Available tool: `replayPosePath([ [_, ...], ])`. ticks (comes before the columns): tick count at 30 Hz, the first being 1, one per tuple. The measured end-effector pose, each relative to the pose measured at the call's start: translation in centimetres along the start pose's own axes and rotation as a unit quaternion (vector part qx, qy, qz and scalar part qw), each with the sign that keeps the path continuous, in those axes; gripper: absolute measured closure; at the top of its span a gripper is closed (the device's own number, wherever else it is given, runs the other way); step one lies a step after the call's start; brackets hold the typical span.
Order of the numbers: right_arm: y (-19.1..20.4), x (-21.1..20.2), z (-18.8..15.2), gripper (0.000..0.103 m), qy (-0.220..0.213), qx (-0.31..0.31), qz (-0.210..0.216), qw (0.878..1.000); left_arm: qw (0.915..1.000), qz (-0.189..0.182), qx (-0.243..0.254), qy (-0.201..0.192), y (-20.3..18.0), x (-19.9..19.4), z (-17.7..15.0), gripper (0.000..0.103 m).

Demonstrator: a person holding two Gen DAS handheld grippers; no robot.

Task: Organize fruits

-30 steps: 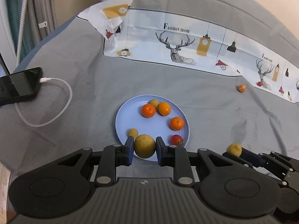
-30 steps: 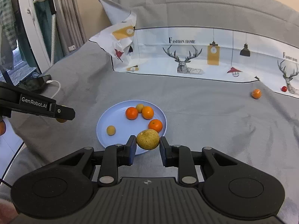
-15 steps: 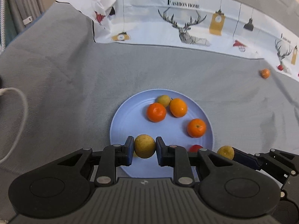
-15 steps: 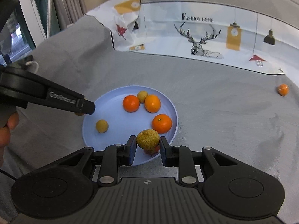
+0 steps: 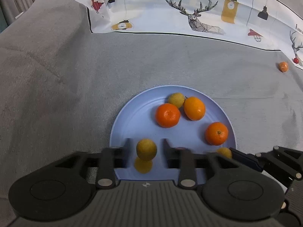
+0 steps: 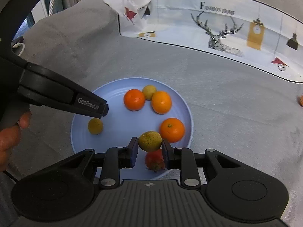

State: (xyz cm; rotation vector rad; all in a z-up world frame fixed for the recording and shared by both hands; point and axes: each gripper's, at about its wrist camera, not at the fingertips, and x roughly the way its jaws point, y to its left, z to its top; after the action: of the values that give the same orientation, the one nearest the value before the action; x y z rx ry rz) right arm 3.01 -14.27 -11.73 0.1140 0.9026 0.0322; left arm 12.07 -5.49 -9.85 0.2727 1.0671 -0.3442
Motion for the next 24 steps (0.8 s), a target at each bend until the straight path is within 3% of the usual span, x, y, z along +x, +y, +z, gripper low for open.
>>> replayPosePath([
  [2,0.1,-0.2,0.4,0.053,0.003,-0.002,0.003,1.000,0.9997,0.003,-0.009,-0.023,0.3,-1.3,-0.1,0.002],
  [4,0.2,-1.3,0.7,0.025,-0.004,-0.004,-0.002,1.000,0.9991,0.007,-0.010,-0.041,0.5,-3.1,-0.3,0.000],
  [6,0.2,-2.7,0.6,0.017,-0.006,-0.003,-0.012,1.000,0.9991,0.008,-0.010,-0.041,0.6,-4.7,-1.0,0.000],
  [15,0.9,-11.8,-3.2,0.006,-0.009,0.044,-0.020,0.999,0.9990,0.011,-0.026,-0.035,0.7,-11.9,-7.5,0.000],
  [24,2.7,-18.8,-5.5,0.003,-0.076,0.042,-0.043,0.995,0.9961,0.015,-0.034,-0.080,0.6,-17.9,-11.6,0.000],
])
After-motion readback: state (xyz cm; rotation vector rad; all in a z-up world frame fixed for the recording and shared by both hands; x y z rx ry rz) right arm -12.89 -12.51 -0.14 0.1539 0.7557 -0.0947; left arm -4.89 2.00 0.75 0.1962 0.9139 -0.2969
